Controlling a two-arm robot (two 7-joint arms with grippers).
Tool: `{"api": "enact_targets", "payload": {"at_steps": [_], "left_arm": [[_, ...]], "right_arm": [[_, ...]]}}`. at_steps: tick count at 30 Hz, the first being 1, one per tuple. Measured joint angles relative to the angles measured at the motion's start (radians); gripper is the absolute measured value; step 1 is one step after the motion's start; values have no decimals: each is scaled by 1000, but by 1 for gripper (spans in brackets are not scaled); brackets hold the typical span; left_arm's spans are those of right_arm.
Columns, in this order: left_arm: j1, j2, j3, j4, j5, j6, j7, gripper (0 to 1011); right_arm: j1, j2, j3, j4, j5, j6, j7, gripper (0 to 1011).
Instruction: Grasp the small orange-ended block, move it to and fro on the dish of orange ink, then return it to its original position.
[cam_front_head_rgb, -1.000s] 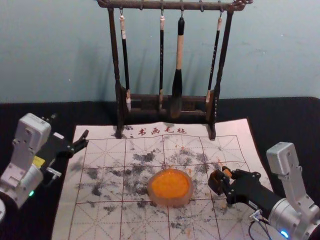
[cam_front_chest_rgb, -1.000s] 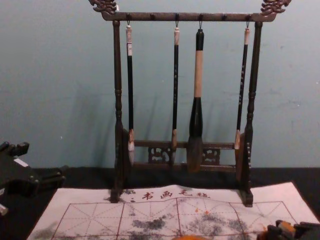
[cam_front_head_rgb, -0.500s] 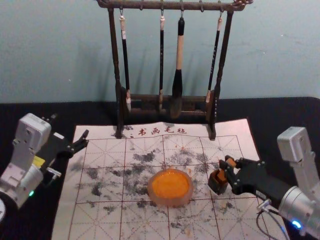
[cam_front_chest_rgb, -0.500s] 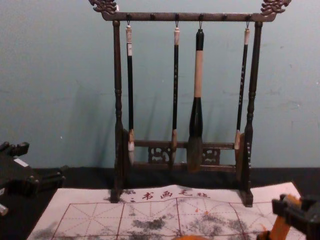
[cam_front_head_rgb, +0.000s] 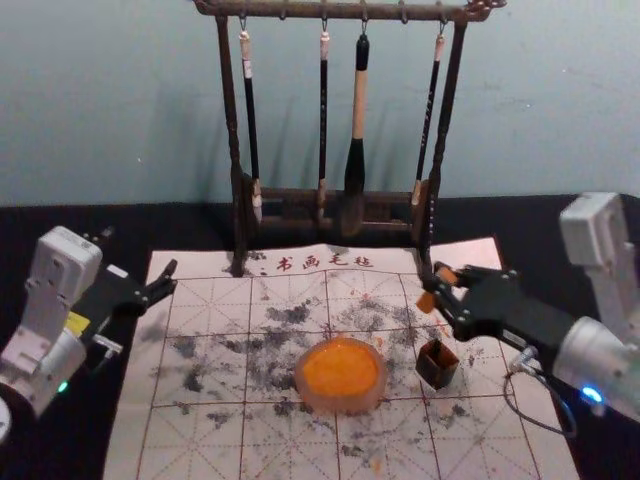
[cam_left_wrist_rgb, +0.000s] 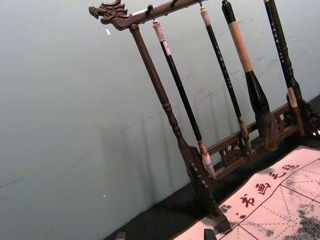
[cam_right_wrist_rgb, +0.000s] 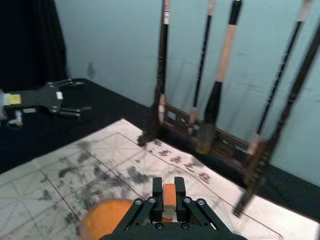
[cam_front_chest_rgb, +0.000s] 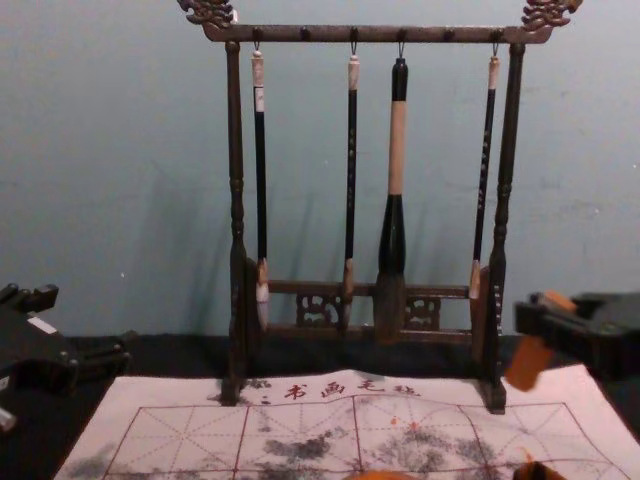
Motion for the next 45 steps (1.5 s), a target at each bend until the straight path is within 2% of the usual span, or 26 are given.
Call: {"api": "enact_targets", "payload": {"at_steps": [2, 4, 8, 12, 18, 22, 34, 45], "left_arm": [[0, 0, 0, 0, 0, 0, 0, 1010], [0, 0, 0, 0, 0, 0, 0, 1010], [0, 0, 0, 0, 0, 0, 0, 1010], [0, 0, 0, 0, 0, 0, 0, 1010], [0, 0, 0, 0, 0, 0, 0, 1010], [0, 0, 0, 0, 0, 0, 0, 1010], [0, 0, 0, 0, 0, 0, 0, 1010], [0, 0, 0, 0, 0, 0, 0, 1010]], "right_arm": [[22, -5, -13, 15, 5, 5, 16, 40], [69, -15, -45, 50, 18, 20, 50, 40], [115, -24, -81, 84, 25, 34, 82, 40], [179, -35, -140, 139, 27, 51, 132, 40], [248, -53, -208, 210, 20, 70, 176, 40], [281, -67, -238, 253, 19, 84, 187, 40], [357, -98, -301, 364, 22, 109, 192, 40], [373, -103, -321, 399, 13, 110, 176, 40]]}}
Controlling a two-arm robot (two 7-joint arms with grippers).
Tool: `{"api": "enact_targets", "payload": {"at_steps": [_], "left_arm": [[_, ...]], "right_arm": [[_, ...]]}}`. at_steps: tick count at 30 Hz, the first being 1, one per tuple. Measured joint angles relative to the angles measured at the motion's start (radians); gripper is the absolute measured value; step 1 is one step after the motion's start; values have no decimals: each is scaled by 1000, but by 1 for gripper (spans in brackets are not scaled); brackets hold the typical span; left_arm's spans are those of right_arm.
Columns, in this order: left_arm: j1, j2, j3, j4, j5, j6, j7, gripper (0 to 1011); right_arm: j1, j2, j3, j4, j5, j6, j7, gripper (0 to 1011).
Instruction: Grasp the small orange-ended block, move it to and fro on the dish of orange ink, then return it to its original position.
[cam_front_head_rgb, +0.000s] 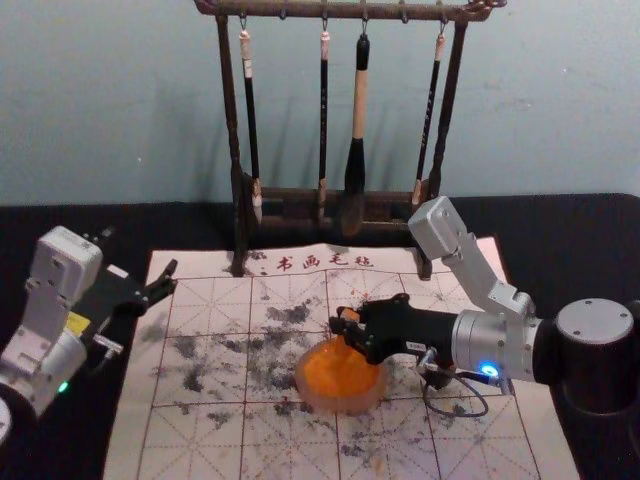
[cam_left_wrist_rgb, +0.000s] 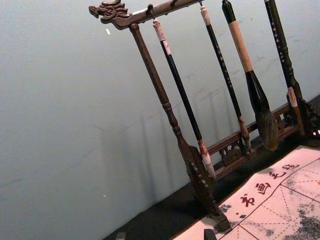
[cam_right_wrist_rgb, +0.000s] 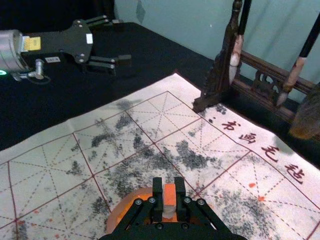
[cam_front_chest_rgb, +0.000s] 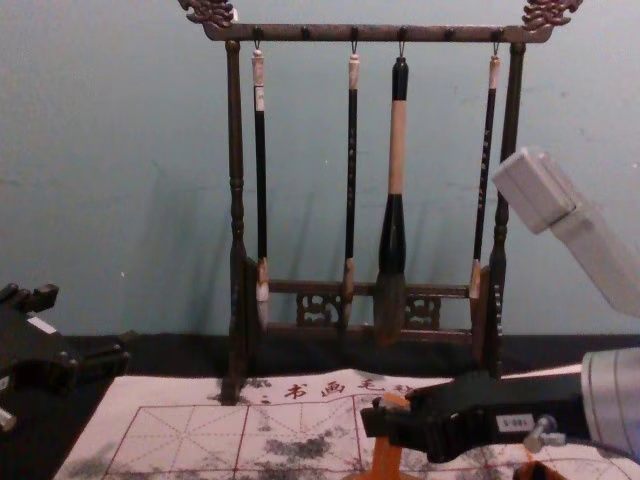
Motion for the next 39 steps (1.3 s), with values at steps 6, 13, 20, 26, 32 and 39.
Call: {"api": "enact_targets", "payload": {"at_steps": [6, 13, 20, 26, 32, 39], "left_arm": [[0, 0, 0, 0, 0, 0, 0, 1010], [0, 0, 0, 0, 0, 0, 0, 1010], [0, 0, 0, 0, 0, 0, 0, 1010], [0, 0, 0, 0, 0, 0, 0, 1010], [0, 0, 0, 0, 0, 0, 0, 1010], [0, 0, 0, 0, 0, 0, 0, 1010]], "right_arm": [[9, -7, -6, 19, -10, -3, -10, 40], [21, -25, -12, 48, -27, -14, -18, 40], [21, -30, -13, 54, -37, -19, -19, 40], [14, -26, -6, 47, -39, -19, -20, 40], [8, -20, 0, 36, -42, -19, -22, 40], [-4, -5, 9, 15, -42, -17, -21, 40]]}}
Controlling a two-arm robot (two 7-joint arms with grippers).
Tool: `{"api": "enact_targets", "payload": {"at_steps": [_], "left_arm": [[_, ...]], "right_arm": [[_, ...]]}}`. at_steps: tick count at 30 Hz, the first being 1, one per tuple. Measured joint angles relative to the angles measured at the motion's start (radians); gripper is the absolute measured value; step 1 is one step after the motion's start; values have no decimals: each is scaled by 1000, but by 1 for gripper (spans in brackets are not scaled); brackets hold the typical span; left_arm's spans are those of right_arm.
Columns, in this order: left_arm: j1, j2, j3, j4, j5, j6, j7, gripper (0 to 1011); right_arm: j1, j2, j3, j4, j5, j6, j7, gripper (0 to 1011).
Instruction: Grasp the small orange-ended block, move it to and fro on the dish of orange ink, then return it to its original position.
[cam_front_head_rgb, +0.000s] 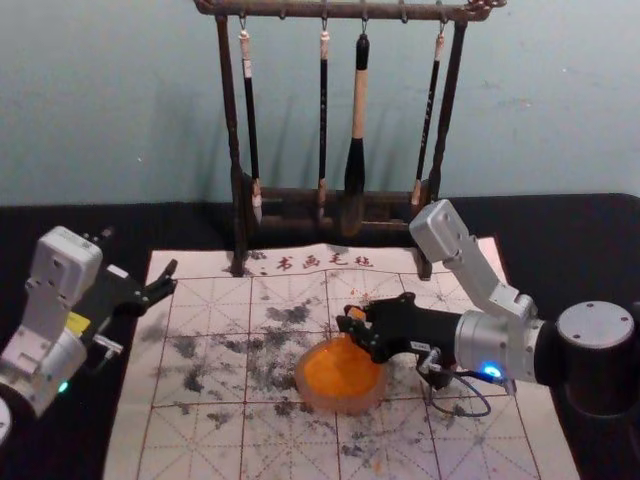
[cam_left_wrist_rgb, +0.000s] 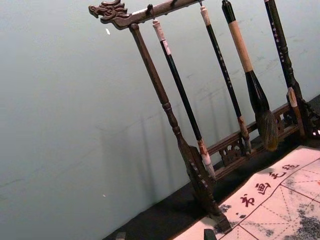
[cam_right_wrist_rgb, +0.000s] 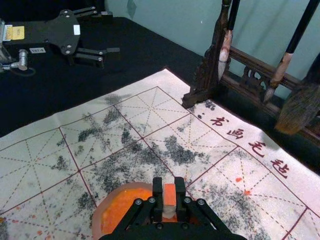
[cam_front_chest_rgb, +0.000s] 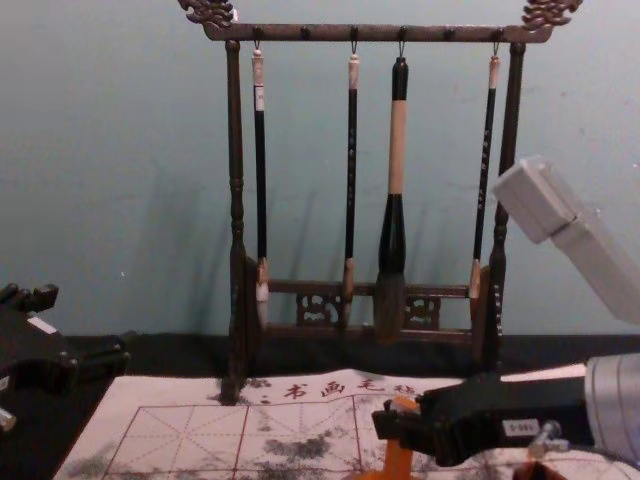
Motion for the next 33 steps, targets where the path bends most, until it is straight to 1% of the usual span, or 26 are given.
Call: {"api": "enact_targets", "payload": {"at_steps": [10, 20, 25, 33], "left_arm": [[0, 0, 0, 0, 0, 0, 0, 1010], [0, 0, 0, 0, 0, 0, 0, 1010], [0, 0, 0, 0, 0, 0, 0, 1010], [0, 0, 0, 0, 0, 0, 0, 1010]], "right_arm": [[-20, 29, 7, -36, 4, 3, 11, 40], [-53, 62, 16, -87, 23, 5, 19, 40], [-66, 74, 16, -105, 31, 5, 23, 40], [-74, 80, 10, -116, 37, 6, 23, 40]]}}
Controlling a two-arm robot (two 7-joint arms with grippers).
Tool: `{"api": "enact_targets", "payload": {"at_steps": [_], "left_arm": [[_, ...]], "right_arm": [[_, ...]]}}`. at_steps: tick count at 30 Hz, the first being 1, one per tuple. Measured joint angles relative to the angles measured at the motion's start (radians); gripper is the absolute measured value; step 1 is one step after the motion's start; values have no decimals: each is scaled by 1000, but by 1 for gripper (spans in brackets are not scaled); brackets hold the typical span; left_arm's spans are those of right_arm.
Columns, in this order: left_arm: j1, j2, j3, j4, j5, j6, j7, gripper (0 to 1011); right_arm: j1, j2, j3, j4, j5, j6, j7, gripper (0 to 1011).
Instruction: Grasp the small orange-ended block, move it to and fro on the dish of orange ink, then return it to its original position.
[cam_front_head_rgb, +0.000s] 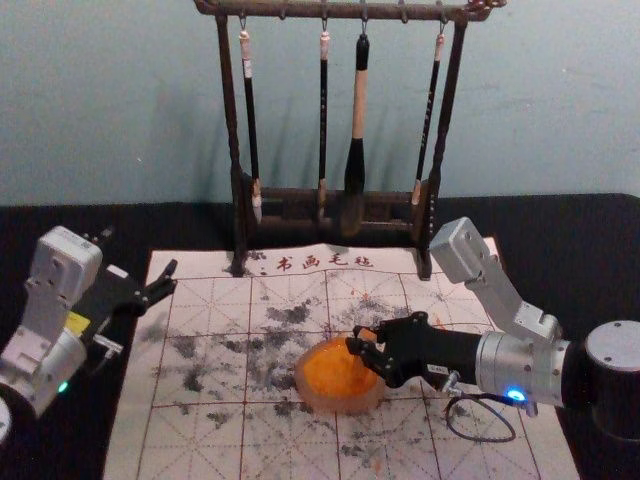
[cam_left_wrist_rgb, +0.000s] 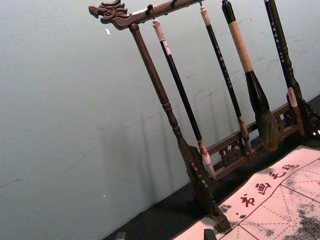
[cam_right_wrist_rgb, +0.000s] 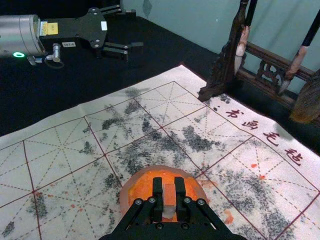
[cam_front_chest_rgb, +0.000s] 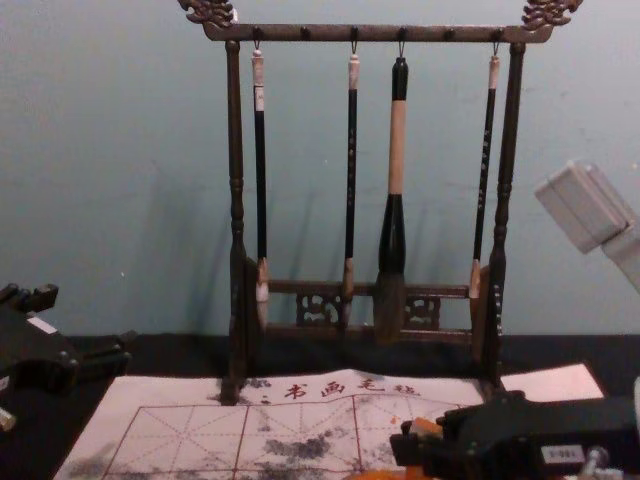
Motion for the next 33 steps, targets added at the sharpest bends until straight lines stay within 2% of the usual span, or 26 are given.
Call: {"api": "enact_targets", "payload": {"at_steps": [19, 33], "left_arm": [[0, 0, 0, 0, 0, 0, 0, 1010], [0, 0, 0, 0, 0, 0, 0, 1010]], "right_arm": [[4, -16, -30, 3, -2, 2, 3, 40], [36, -49, -52, 40, -13, -2, 6, 40]]}}
